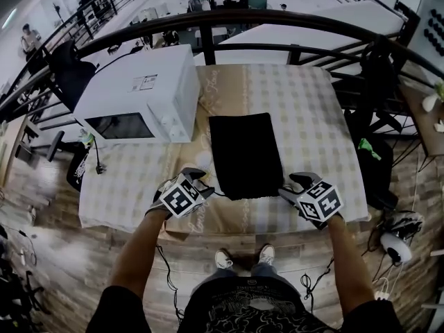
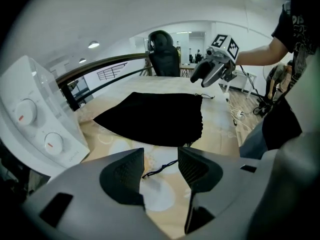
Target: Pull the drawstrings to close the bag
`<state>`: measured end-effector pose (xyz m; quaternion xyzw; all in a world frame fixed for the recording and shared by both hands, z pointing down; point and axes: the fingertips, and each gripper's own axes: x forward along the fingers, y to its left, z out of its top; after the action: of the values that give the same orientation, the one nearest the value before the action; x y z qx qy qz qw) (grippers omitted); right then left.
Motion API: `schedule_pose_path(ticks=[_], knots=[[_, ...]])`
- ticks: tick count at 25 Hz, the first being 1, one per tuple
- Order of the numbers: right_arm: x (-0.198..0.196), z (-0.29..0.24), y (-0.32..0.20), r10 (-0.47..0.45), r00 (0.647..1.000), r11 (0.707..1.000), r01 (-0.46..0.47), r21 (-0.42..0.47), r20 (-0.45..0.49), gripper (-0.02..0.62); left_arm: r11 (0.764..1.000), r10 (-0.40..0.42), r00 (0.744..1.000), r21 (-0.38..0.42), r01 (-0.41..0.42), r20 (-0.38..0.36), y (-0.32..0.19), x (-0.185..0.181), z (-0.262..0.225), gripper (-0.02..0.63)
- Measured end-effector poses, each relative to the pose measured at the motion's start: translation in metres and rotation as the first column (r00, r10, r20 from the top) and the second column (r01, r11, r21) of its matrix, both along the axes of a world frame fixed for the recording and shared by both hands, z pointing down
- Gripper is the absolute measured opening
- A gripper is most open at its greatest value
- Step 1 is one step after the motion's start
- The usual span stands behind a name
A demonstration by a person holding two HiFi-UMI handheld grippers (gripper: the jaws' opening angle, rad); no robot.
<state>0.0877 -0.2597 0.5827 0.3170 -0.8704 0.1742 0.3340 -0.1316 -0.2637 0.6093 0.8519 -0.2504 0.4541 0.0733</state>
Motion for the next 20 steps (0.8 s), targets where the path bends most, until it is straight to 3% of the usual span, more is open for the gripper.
schedule_pose_path(ticks=[4,9,15,20], knots=[[0.000,0.016,0.007,0.007,1.000,0.999,-0.008,-0.041,-0.008,0.252,0.996,0.084,0.992,-0.021,-0.082,0.095,0.005,-0.005,0.019,0.215],[0.004,0.030,0.014,0.005,1.000,0.997,-0.007,-0.078,-0.030,0.267,0.988,0.155,0.977,-0.042,-0.150,0.144,0.005,-0.004,0.029,0.215],[0.007,0.045,0.017,-0.019,0.996,0.996,0.011,-0.093,-0.082,0.287,0.952,0.304,0.925,-0.091,-0.291,0.228,0.007,-0.002,0.039,0.213],[0.006,0.053,0.015,-0.092,0.983,0.994,0.081,-0.072,-0.159,0.287,0.923,0.384,0.884,-0.120,-0.365,0.265,0.009,0.002,0.043,0.212]])
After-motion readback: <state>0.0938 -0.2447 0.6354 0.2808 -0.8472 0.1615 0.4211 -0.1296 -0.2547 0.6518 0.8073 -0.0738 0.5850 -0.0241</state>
